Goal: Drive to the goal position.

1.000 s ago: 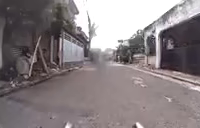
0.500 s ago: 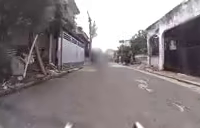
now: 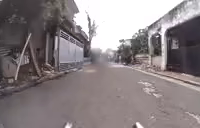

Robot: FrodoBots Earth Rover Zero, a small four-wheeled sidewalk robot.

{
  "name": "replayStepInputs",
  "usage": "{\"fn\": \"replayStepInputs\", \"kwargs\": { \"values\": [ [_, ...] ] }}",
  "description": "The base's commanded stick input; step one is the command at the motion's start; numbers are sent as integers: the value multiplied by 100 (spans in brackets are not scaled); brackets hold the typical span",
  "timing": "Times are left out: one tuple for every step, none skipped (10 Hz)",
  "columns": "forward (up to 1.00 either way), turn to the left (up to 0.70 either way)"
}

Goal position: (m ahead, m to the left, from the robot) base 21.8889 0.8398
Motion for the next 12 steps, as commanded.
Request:
{"fn": "replayStepInputs", "kwargs": {
  "values": [
    [70, 0],
    [70, 0],
    [70, 0],
    [70, 0],
    [70, 0],
    [70, 0],
    [70, 0],
    [70, 0],
    [70, 0],
    [70, 0],
    [70, 0],
    [70, 0]
  ]
}}
